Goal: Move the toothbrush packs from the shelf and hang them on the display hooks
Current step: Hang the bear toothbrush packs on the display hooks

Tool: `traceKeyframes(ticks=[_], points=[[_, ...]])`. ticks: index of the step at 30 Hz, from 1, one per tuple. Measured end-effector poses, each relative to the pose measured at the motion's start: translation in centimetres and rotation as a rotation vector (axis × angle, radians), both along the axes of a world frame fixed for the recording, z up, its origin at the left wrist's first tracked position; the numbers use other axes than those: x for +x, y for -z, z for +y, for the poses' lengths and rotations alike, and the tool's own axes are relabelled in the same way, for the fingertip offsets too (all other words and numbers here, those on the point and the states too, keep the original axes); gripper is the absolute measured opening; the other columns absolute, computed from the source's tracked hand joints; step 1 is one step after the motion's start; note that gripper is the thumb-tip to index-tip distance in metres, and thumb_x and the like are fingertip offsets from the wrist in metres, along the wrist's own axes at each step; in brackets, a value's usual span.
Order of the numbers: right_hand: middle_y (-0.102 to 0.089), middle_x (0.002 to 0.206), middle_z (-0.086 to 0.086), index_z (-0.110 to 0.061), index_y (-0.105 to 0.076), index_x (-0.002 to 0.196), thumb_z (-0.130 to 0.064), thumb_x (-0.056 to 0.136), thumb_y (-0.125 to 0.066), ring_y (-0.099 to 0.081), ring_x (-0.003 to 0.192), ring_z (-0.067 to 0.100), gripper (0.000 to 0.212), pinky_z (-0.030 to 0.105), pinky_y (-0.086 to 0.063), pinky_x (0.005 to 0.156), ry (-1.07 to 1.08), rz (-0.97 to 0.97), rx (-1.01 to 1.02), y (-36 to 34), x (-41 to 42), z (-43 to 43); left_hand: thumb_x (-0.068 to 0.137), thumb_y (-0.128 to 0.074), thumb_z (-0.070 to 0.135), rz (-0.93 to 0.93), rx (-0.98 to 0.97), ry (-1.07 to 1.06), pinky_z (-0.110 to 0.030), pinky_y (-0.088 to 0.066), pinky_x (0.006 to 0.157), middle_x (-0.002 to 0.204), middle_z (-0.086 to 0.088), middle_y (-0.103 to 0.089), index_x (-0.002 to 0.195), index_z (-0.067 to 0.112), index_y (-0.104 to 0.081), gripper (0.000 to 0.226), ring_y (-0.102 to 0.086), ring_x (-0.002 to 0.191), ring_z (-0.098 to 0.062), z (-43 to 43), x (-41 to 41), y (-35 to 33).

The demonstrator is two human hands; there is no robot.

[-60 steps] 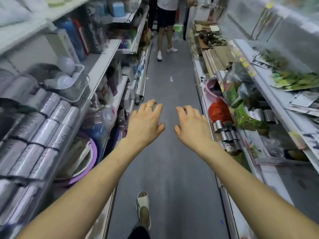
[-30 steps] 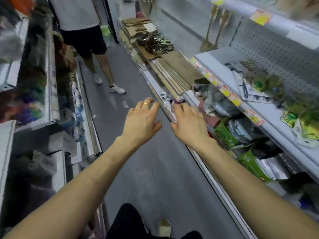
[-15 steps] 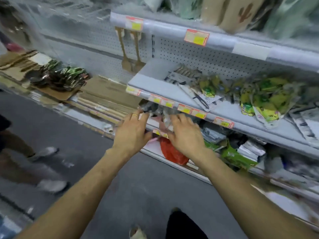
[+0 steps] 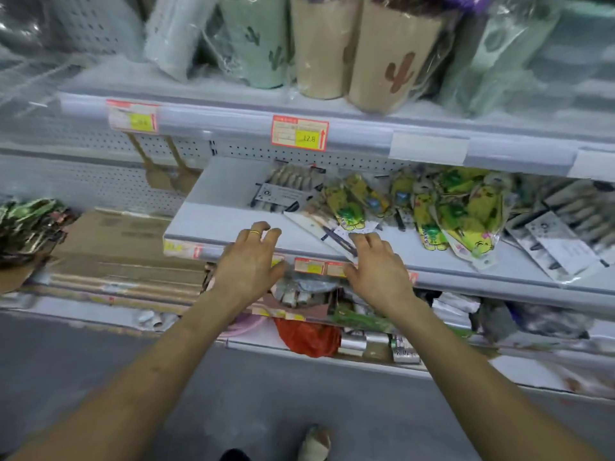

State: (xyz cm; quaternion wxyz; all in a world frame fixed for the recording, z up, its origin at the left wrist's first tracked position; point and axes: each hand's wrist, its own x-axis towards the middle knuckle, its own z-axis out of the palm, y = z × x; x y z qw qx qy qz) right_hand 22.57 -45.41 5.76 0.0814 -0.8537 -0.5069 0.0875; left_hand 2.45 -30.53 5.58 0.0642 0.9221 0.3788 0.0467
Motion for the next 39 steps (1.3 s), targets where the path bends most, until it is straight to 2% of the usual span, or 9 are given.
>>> traceKeyframes(ticks=[8, 12, 15, 19, 24, 27, 30, 34, 39], points=[[-0.044, 0.152, 0.019, -0.007, -0.044, 0.15, -0.03, 0.102, -0.059, -0.047, 0.134, 0.041, 0.055, 0.05, -0.048, 0.105, 0.131, 0.105, 0.007, 2.3, 4.9, 5.8, 0.102, -0.051, 0.051, 0.083, -0.189, 0.056, -0.049, -0.042, 0.107, 0.155, -0.01, -0.047, 0.158, 0.023, -0.036, 0.065, -0.043, 0.139, -0.034, 4.4, 6.6, 4.0], [-0.053, 0.139, 0.025, -0.002, -0.05, 0.143, -0.027, 0.103, -0.059, -0.049, 0.13, 0.043, 0.048, 0.048, -0.047, 0.104, 0.188, 0.139, 0.017, 2.3, 5.6, 8.4, 0.104, -0.041, 0.061, 0.116, -0.287, 0.044, -0.049, -0.03, 0.114, 0.151, -0.014, -0.054, 0.164, 0.029, -0.025, 0.07, -0.035, 0.145, -0.033, 4.6, 8.9, 4.9], [-0.061, 0.124, 0.029, 0.001, -0.057, 0.13, -0.026, 0.102, -0.059, -0.056, 0.118, 0.046, 0.039, 0.048, -0.051, 0.092, 0.25, 0.11, 0.018, 2.5, 6.4, 9.5, 0.104, -0.04, 0.061, 0.028, -0.368, 0.011, -0.048, -0.023, 0.117, 0.155, -0.013, -0.051, 0.165, 0.031, -0.024, 0.069, -0.026, 0.151, -0.03, 4.5, 9.6, 5.8], [-0.058, 0.128, 0.027, -0.005, -0.056, 0.135, -0.021, 0.099, -0.059, -0.061, 0.105, 0.049, 0.04, 0.049, -0.054, 0.082, 0.314, 0.073, 0.107, 2.7, 7.5, 9.2, 0.104, -0.047, 0.054, -0.146, -0.468, -0.043, -0.046, -0.022, 0.119, 0.162, -0.009, -0.043, 0.162, 0.028, -0.034, 0.065, -0.019, 0.154, -0.027, 4.1, 10.3, 7.3], [-0.064, 0.117, 0.028, 0.0, -0.066, 0.124, -0.016, 0.099, -0.058, -0.062, 0.103, 0.046, 0.03, 0.044, -0.052, 0.081, 0.334, 0.074, 0.181, 3.3, 8.1, 8.3, 0.105, -0.061, 0.029, -0.532, -0.717, -0.196, -0.039, -0.031, 0.124, 0.158, -0.006, -0.039, 0.156, 0.015, -0.048, 0.054, -0.039, 0.144, -0.026, 4.0, 11.0, 8.5], [-0.065, 0.119, 0.029, -0.001, -0.066, 0.125, -0.016, 0.102, -0.056, -0.063, 0.104, 0.047, 0.03, 0.047, -0.055, 0.087, 0.292, 0.094, 0.203, 3.5, 8.1, 8.9, 0.103, -0.065, 0.015, -0.752, -0.928, -0.34, -0.033, -0.044, 0.115, 0.145, -0.005, -0.049, 0.146, 0.011, -0.056, 0.044, -0.058, 0.12, -0.017, 4.1, 11.7, 8.1], [-0.068, 0.113, 0.027, -0.003, -0.06, 0.135, -0.023, 0.106, -0.052, -0.067, 0.095, 0.047, 0.037, 0.039, -0.048, 0.074, 0.202, 0.087, 0.088, 3.7, 7.8, 10.7, 0.095, -0.071, 0.018, -0.899, -1.075, -0.493, -0.038, -0.052, 0.108, 0.131, -0.01, -0.061, 0.138, 0.015, -0.06, 0.045, -0.065, 0.116, -0.023, 4.7, 12.7, 8.2], [-0.058, 0.138, 0.023, -0.009, -0.05, 0.146, -0.032, 0.107, -0.05, -0.066, 0.105, 0.046, 0.045, 0.045, -0.051, 0.084, 0.102, 0.01, -0.034, 4.4, 7.1, 12.6, 0.101, -0.059, -0.003, -1.066, -1.242, -0.577, -0.029, -0.062, 0.082, 0.105, -0.009, -0.062, 0.132, 0.013, -0.059, 0.034, -0.068, 0.093, -0.022, 4.7, 14.2, 8.4], [-0.054, 0.137, 0.024, -0.002, -0.058, 0.134, -0.027, 0.106, -0.054, -0.064, 0.108, 0.045, 0.037, 0.045, -0.051, 0.083, 0.168, -0.058, 0.034, 4.6, 6.8, 13.2, 0.097, -0.054, -0.015, -1.066, -1.318, -0.622, -0.031, -0.064, 0.071, 0.114, -0.017, -0.066, 0.117, 0.019, -0.058, 0.04, -0.071, 0.094, -0.029, 4.6, 15.2, 8.3]])
